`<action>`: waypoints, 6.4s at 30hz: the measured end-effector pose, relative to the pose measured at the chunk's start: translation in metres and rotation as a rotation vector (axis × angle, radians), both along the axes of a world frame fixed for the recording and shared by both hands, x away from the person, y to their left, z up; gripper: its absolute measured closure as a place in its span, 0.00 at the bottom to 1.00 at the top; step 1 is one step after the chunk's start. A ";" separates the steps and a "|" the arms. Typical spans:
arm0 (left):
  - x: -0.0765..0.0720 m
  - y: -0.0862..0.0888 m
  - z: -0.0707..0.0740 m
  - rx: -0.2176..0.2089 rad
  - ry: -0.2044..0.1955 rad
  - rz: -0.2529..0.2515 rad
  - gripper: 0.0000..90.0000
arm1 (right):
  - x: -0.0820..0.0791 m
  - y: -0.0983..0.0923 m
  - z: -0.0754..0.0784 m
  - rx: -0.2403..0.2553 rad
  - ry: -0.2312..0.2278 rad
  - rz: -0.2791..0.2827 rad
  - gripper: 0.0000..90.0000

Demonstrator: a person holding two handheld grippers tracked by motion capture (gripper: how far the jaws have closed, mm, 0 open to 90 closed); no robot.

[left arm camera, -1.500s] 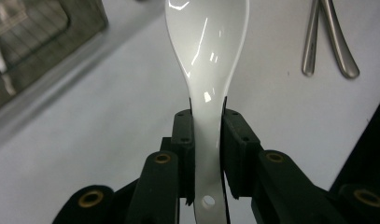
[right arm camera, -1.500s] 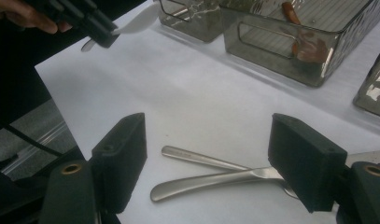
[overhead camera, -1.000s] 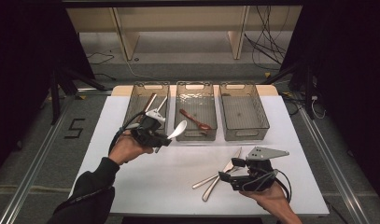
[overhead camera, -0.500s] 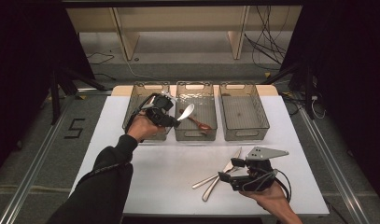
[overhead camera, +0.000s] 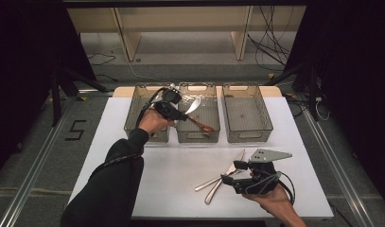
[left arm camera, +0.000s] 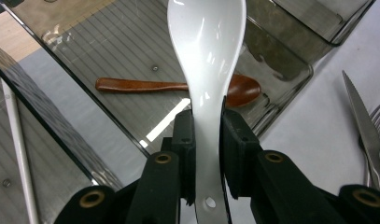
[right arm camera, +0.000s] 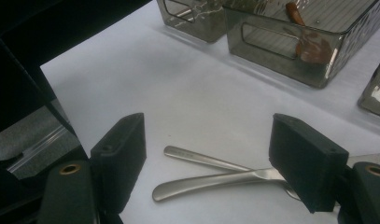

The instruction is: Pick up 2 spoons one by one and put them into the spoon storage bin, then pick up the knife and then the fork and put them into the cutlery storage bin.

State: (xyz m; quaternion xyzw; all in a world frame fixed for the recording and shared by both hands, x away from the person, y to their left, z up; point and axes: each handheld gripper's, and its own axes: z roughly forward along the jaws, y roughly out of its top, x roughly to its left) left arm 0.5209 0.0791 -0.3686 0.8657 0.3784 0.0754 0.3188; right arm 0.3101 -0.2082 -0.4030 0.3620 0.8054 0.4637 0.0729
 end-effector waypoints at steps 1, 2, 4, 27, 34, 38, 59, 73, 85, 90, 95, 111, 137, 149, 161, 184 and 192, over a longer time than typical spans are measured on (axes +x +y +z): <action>0.001 -0.001 -0.001 0.001 -0.004 0.003 0.85 | 0.000 0.000 0.000 0.000 0.001 0.000 0.31; 0.003 -0.002 -0.001 -0.001 -0.001 0.005 0.85 | 0.000 0.000 0.000 -0.003 0.001 0.002 0.31; 0.006 -0.003 -0.002 -0.010 -0.002 0.017 0.85 | 0.000 0.001 0.000 -0.005 0.000 0.004 0.31; 0.031 -0.022 -0.032 0.008 0.025 0.069 0.83 | 0.000 0.003 -0.001 -0.003 0.005 0.016 0.31; 0.028 -0.023 -0.028 0.009 0.012 0.070 0.60 | 0.000 0.003 -0.001 -0.004 0.005 0.017 0.31; 0.018 -0.015 -0.013 -0.047 0.000 0.063 0.49 | 0.001 0.002 -0.001 -0.002 0.003 0.013 0.31; -0.103 0.077 -0.002 -0.191 -0.145 0.024 0.29 | 0.009 -0.005 0.003 -0.032 -0.021 -0.026 0.31; -0.153 0.097 -0.020 -0.244 -0.210 0.010 0.23 | 0.019 0.005 -0.007 -0.078 0.031 -0.033 0.33; -0.176 0.105 -0.025 -0.260 -0.264 0.026 0.21 | 0.029 0.021 -0.016 -0.124 0.062 -0.005 0.48; -0.182 0.106 -0.028 -0.246 -0.271 0.017 0.20 | 0.033 0.027 -0.022 -0.137 0.067 0.014 0.59; -0.183 0.109 -0.030 -0.283 -0.243 0.021 0.20 | 0.035 0.034 -0.024 -0.145 0.059 0.031 0.68; -0.188 0.108 -0.030 -0.275 -0.247 0.005 0.19 | 0.047 0.051 -0.038 -0.201 0.070 0.072 0.96; -0.189 0.110 -0.033 -0.253 -0.262 0.008 0.19 | 0.057 0.082 -0.066 -0.336 0.127 0.122 1.00; -0.188 0.111 -0.033 -0.249 -0.264 0.008 0.19 | 0.058 0.091 -0.073 -0.373 0.150 0.144 1.00; -0.189 0.109 -0.034 -0.234 -0.268 -0.003 0.19 | 0.053 0.088 -0.071 -0.384 0.187 0.186 1.00; -0.190 0.109 -0.034 -0.223 -0.270 -0.005 0.19 | 0.023 0.059 -0.064 -0.483 0.225 0.292 1.00; -0.190 0.111 -0.034 -0.225 -0.269 0.002 0.19 | 0.022 0.043 -0.062 -0.509 0.254 0.299 1.00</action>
